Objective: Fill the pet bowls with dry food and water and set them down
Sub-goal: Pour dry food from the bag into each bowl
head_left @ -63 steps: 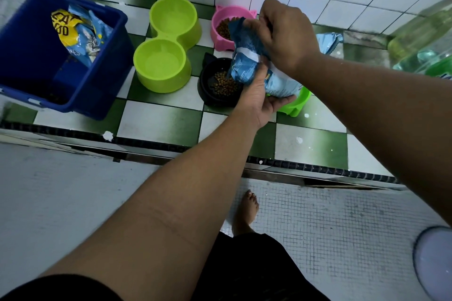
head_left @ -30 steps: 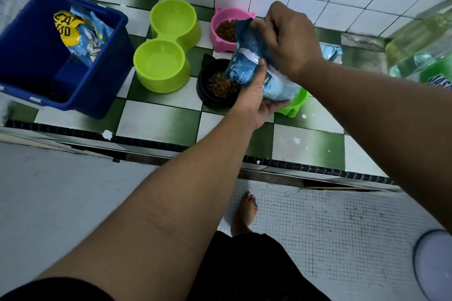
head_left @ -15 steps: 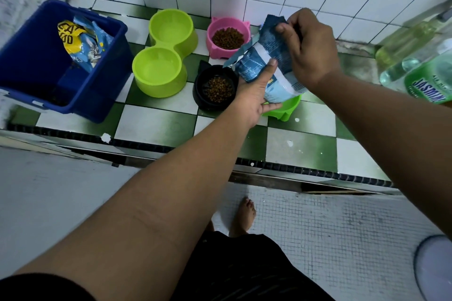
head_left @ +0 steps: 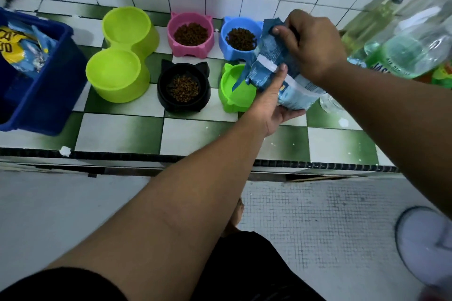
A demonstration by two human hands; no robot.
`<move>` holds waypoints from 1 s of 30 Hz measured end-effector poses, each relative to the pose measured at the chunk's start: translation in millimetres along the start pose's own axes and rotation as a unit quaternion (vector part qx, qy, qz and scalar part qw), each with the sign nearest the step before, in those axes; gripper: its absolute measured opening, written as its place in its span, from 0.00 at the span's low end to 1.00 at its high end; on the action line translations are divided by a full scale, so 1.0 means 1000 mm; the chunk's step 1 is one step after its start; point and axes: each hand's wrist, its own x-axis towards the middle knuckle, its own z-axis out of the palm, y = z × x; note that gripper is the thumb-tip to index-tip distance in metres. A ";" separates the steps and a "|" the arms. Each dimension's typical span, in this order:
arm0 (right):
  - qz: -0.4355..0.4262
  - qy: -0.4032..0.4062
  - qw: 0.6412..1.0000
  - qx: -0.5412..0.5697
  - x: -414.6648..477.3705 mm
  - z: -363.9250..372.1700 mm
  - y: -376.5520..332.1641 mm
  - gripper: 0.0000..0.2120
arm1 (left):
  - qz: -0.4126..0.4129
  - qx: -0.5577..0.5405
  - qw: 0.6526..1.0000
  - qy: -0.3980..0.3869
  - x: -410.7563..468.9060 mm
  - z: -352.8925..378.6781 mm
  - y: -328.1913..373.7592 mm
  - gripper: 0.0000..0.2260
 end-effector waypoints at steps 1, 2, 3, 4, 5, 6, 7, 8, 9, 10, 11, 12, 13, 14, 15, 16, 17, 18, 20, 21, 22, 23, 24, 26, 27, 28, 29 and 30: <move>-0.006 -0.007 1.000 -0.016 0.000 0.002 0.001 0.19 | -0.005 -0.010 1.000 0.000 0.002 0.002 -0.003 0.33; -0.011 -0.011 1.000 -0.025 0.000 0.003 0.002 0.19 | -0.010 -0.018 1.000 0.000 0.004 0.003 -0.006 0.35; -0.017 -0.016 0.999 -0.025 0.001 0.005 0.004 0.19 | -0.015 -0.023 1.000 -0.002 0.006 0.005 -0.008 0.36; -0.023 -0.021 0.999 -0.021 0.002 0.007 0.005 0.20 | -0.017 -0.027 0.999 -0.006 0.008 0.006 -0.009 0.35; -0.027 -0.025 0.999 -0.019 0.003 0.008 0.007 0.20 | -0.019 -0.032 0.999 -0.015 0.011 0.007 -0.011 0.33; -0.029 -0.027 0.999 -0.017 0.004 0.009 0.008 0.21 | -0.022 -0.039 0.999 -0.023 0.014 0.008 -0.011 0.32; -0.030 -0.028 0.999 -0.017 0.005 0.010 0.009 0.21 | -0.025 -0.042 0.998 -0.030 0.016 0.009 -0.012 0.31; -0.031 -0.030 0.999 -0.017 0.006 0.011 0.011 0.21 | -0.025 -0.045 0.998 -0.033 0.018 0.009 -0.013 0.31; -0.032 -0.031 0.999 -0.017 0.006 0.012 0.012 0.21 | -0.024 -0.047 0.998 -0.034 0.020 0.009 -0.013 0.31; -0.033 -0.031 0.999 -0.018 0.006 0.012 0.013 0.21 | -0.022 -0.049 0.998 -0.031 0.022 0.009 -0.014 0.31; -0.034 -0.032 0.999 -0.019 0.007 0.012 0.015 0.20 | -0.021 -0.052 0.998 -0.027 0.024 0.009 -0.015 0.31; -0.034 -0.033 0.999 -0.018 0.007 0.013 0.016 0.20 | -0.022 -0.054 0.998 -0.023 0.025 0.009 -0.015 0.31; -0.034 -0.033 0.999 -0.017 0.007 0.014 0.017 0.20 | -0.021 -0.057 0.998 -0.019 0.027 0.009 -0.016 0.31; -0.032 -0.033 0.999 -0.015 0.008 0.014 0.018 0.20 | -0.020 -0.060 0.998 -0.016 0.028 0.009 -0.016 0.32; -0.031 -0.032 0.999 -0.011 0.009 0.014 0.019 0.20 | -0.019 -0.063 0.998 -0.014 0.029 0.010 -0.016 0.32; -0.030 -0.031 0.999 -0.009 0.009 0.015 0.019 0.20 | -0.019 -0.065 0.998 -0.013 0.029 0.011 -0.016 0.32; -0.030 -0.032 0.999 -0.007 0.010 0.015 0.019 0.20 | -0.017 -0.065 0.998 -0.013 0.030 0.011 -0.016 0.32; -0.031 -0.034 0.999 -0.006 0.010 0.016 0.019 0.20 | -0.015 -0.065 0.998 -0.016 0.031 0.011 -0.016 0.31; -0.032 -0.038 0.999 -0.004 0.010 0.016 0.020 0.20 | -0.013 -0.062 0.998 -0.016 0.031 0.011 -0.016 0.31; -0.032 -0.040 0.999 -0.004 0.010 0.016 0.021 0.20 | -0.014 -0.062 0.998 -0.014 0.031 0.011 -0.016 0.31; -0.032 -0.040 0.999 -0.004 0.010 0.016 0.021 0.20 | -0.015 -0.062 0.998 -0.012 0.031 0.011 -0.016 0.31; -0.032 -0.040 0.999 -0.003 0.010 0.016 0.022 0.20 | -0.015 -0.063 0.998 -0.012 0.031 0.011 -0.016 0.31; -0.031 -0.041 0.999 -0.001 0.010 0.016 0.022 0.20 | -0.015 -0.062 0.998 -0.013 0.031 0.011 -0.016 0.32; -0.033 -0.043 0.999 0.001 0.010 0.017 0.023 0.20 | -0.015 -0.061 0.998 -0.015 0.031 0.012 -0.016 0.32; -0.033 -0.044 0.998 0.004 0.010 0.018 0.023 0.20 | -0.014 -0.062 0.998 -0.014 0.031 0.012 -0.017 0.32; -0.033 -0.044 0.998 0.007 0.010 0.018 0.023 0.20 | -0.015 -0.064 0.998 -0.013 0.031 0.012 -0.017 0.32; -0.034 -0.044 0.998 0.010 0.010 0.018 0.024 0.19 | -0.016 -0.063 0.998 -0.011 0.031 0.011 -0.017 0.32; -0.035 -0.043 0.998 0.011 0.010 0.018 0.024 0.19 | -0.018 -0.064 0.998 -0.009 0.032 0.011 -0.018 0.33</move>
